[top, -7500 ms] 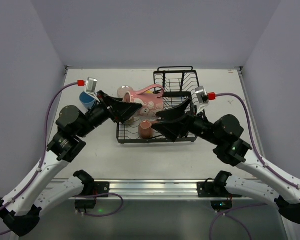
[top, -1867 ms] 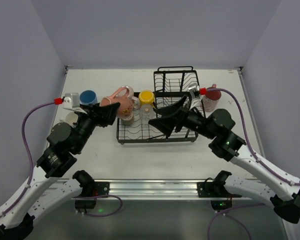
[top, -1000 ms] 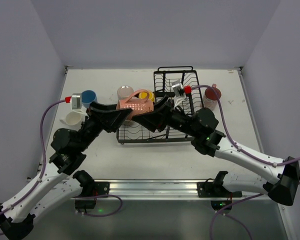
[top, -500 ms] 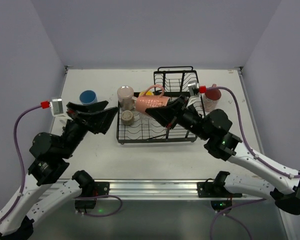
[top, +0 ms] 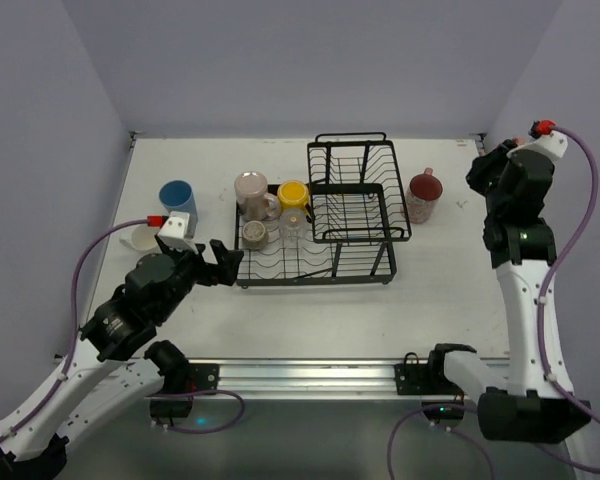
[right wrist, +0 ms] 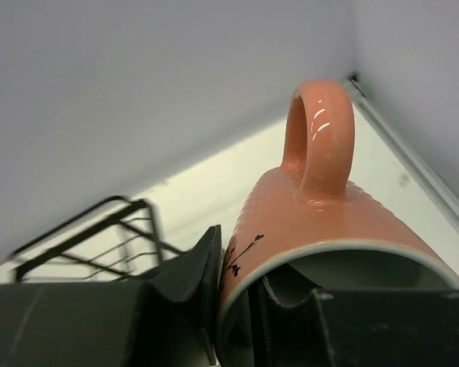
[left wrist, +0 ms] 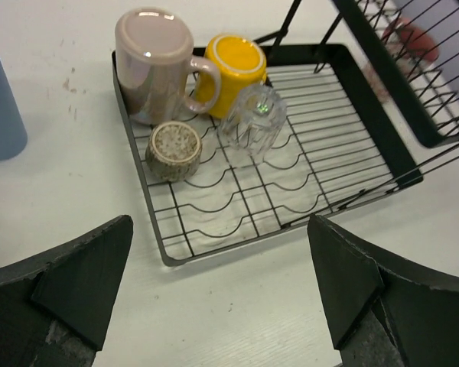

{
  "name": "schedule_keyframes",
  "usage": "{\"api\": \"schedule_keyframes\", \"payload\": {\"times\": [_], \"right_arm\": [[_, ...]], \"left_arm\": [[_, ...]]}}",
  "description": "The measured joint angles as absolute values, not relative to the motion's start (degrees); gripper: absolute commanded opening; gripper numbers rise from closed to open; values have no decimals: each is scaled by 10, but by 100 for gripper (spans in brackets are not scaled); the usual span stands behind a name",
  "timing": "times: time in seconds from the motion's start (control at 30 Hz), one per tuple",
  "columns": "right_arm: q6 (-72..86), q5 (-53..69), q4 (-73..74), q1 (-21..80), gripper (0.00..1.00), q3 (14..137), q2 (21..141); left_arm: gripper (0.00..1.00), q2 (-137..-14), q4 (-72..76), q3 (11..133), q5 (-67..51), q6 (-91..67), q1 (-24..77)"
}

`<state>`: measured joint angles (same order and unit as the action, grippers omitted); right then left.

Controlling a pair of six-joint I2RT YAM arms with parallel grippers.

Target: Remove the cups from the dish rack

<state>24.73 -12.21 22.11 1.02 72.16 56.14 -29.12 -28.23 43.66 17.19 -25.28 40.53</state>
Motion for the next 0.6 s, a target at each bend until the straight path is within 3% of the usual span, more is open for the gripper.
{"api": "schedule_keyframes", "payload": {"times": [0.17,0.37,0.6], "right_arm": [[255,-102,238,-87,0,701,707],[273,-60,256,-105,0,701,885],[285,-48,284,-107,0,709,969]], "left_arm": [[100,-301,-296,413,172,-234,405],[100,-281,-295,412,173,-229,405],[100,-281,-296,412,184,-229,405]]}}
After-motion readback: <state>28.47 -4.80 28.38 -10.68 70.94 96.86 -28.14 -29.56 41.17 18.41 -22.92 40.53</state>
